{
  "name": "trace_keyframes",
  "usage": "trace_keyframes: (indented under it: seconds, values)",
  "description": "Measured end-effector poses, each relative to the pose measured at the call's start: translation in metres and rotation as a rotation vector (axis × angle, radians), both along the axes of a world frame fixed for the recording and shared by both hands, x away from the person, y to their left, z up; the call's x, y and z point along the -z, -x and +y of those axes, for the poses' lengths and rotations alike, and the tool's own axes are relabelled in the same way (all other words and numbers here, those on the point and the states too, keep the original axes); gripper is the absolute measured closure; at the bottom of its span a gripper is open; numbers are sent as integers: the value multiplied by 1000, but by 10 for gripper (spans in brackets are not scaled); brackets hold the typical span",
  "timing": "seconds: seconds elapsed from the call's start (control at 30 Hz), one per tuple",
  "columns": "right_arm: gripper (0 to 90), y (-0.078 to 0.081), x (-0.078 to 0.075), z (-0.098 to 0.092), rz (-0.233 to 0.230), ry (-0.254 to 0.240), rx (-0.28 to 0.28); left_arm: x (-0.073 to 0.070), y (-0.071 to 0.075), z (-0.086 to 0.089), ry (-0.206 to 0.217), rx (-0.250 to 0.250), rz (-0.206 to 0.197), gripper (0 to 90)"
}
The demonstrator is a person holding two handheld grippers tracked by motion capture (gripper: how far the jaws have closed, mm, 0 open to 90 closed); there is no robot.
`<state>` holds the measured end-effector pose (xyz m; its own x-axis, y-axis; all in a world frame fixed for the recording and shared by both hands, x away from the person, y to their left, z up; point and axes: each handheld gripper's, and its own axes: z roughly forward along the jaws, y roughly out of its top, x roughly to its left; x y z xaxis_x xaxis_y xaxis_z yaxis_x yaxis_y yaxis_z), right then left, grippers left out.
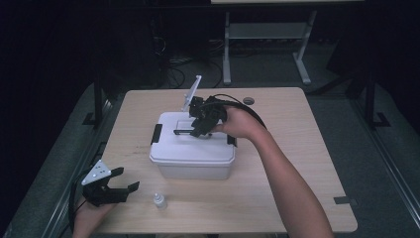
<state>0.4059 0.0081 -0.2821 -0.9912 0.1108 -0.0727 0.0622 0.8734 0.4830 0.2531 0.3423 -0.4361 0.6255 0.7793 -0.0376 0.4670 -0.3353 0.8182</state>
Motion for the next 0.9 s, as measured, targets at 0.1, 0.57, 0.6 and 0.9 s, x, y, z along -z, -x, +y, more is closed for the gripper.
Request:
trace_keyframes:
  seconds: [0.1,0.57,0.6,0.9]
  values:
    - [698,-6,1,-3,17,-16,14,-2,0,1,10,1,-5,165]
    - [814,-20,2,10,51,53,-7,-1,1,-1,5,5,-8,165]
    - [816,-20,3,10,51,53,-8,-1,1,0,5,5,-7,165]
    - [837,-23,2,11,70,50,-36,1,2,0,9,5,3,165]
